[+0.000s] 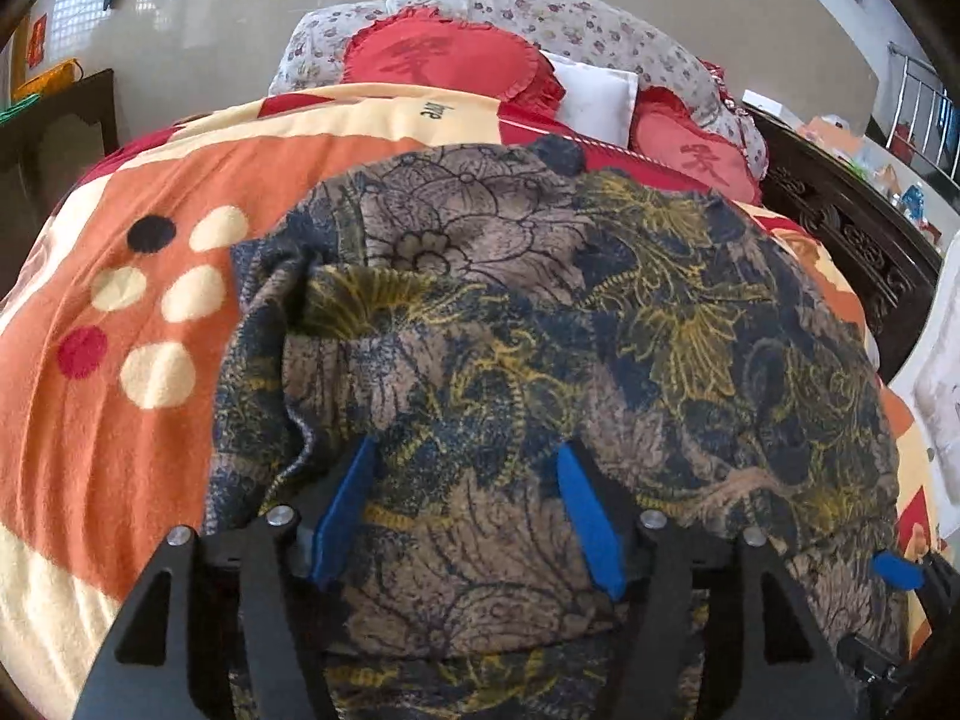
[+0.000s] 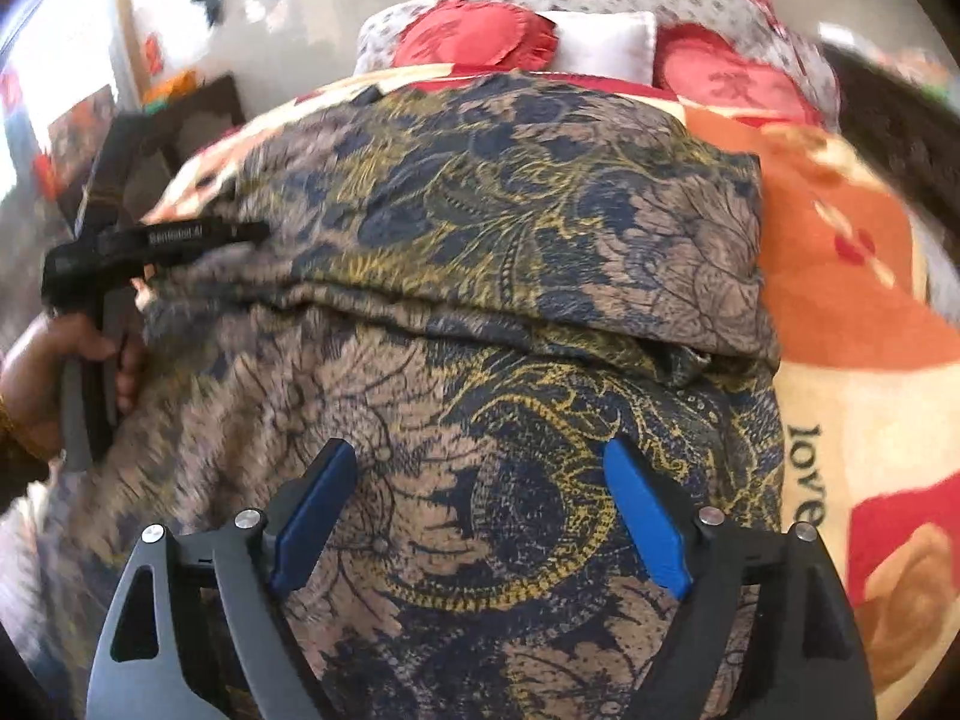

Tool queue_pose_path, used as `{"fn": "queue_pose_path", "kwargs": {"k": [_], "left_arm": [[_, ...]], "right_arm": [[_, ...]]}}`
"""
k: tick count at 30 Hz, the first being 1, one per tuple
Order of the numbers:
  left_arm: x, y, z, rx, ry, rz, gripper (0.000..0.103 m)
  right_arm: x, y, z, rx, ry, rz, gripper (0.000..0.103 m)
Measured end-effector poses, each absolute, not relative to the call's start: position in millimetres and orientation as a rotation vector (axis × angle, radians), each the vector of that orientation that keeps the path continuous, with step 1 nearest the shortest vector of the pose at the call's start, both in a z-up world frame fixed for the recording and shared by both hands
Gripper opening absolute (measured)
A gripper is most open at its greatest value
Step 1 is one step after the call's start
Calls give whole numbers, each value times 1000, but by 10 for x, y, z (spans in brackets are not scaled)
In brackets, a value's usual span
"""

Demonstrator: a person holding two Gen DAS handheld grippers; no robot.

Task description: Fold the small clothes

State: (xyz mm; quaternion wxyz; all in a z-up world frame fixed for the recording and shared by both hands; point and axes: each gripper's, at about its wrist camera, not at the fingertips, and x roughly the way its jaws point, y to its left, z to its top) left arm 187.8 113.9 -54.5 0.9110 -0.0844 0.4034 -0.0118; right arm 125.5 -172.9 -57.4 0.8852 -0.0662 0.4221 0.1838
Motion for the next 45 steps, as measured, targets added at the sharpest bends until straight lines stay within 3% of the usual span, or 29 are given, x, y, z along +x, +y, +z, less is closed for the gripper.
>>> {"fn": "queue_pose_path", "kwargs": {"k": [3, 4, 6, 10, 14, 17, 32, 41, 45], "left_arm": [[1882, 1133, -555, -171, 832, -22, 70], [1886, 1128, -561, -167, 834, -22, 71], [1905, 1103, -563, -155, 841, -24, 76], [1952, 1067, -559, -138, 849, -27, 80], [1949, 1056, -562, -133, 849, -28, 81], [1956, 1014, -566, -109, 854, -20, 83], [1959, 959, -567, -84, 858, -12, 87], [1963, 931, -572, -73, 858, -1, 87], [1965, 936, -575, -73, 859, 3, 88]], "right_arm": [[1281, -1719, -558, -134, 892, 365, 72], [1285, -1717, -520, -144, 885, 333, 62], [1299, -1741, -353, -142, 813, 273, 55], [1674, -1849, -61, -52, 721, 290, 55], [2173, -1981, -517, -101, 916, 301, 54], [2026, -1983, -541, -162, 829, 328, 56], [1938, -1938, -570, -208, 786, 297, 66], [2355, -1801, 45, -187, 699, 252, 66], [2850, -1828, -84, -102, 814, 228, 66]]}}
